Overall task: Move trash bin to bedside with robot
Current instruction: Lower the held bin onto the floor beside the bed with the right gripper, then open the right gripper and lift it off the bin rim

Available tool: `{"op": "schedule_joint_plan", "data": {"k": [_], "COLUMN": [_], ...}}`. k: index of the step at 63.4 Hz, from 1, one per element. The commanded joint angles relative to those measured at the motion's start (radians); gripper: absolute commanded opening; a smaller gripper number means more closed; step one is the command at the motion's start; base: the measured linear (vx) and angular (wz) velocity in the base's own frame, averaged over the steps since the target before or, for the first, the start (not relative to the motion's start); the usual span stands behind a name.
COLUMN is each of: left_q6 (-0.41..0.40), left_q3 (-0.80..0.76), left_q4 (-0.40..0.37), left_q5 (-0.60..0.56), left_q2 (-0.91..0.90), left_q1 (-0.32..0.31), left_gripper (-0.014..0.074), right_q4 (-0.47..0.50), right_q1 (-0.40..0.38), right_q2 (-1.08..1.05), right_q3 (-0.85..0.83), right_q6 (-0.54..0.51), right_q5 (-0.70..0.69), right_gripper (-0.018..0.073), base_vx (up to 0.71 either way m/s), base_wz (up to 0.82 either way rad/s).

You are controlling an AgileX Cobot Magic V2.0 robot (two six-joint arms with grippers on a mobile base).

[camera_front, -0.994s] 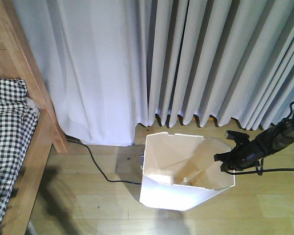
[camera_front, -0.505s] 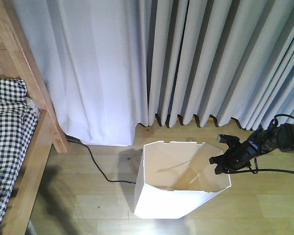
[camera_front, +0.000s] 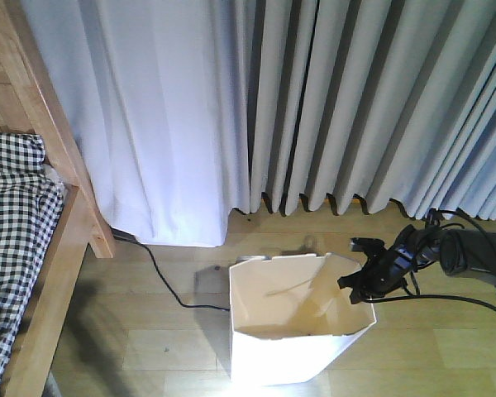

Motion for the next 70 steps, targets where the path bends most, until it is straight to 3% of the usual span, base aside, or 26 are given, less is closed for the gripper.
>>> {"op": "schedule_joint_plan", "data": {"k": [1,54,70], "left_q6": [-0.006,-0.006,-0.006], "left_q3": [0.019,0.019,0.019], "left_q4": [-0.004,-0.004,-0.004], "left_q5": [-0.069,-0.069,-0.069], "left_q2": [-0.014,-0.014,-0.014], "left_q1": [-0.006,-0.006,-0.006], "left_gripper": [-0.0006,-0.0006,-0.0006], "right_q4": [0.081,0.077,0.028], "right_q1": [0.001,0.001,0.001], "right_q2": [-0.074,-0.059,-0.059], "right_q3": [-0.040,-0.040,-0.040], "right_q6": [0.003,0.011,0.051], "right_q5": [0.087,0.059,0.051], "right_gripper": [0.0059,0.0246,0.0263], "base_vx": [0.00,0.00,0.00], "base_wz": [0.00,0.00,0.00]}}
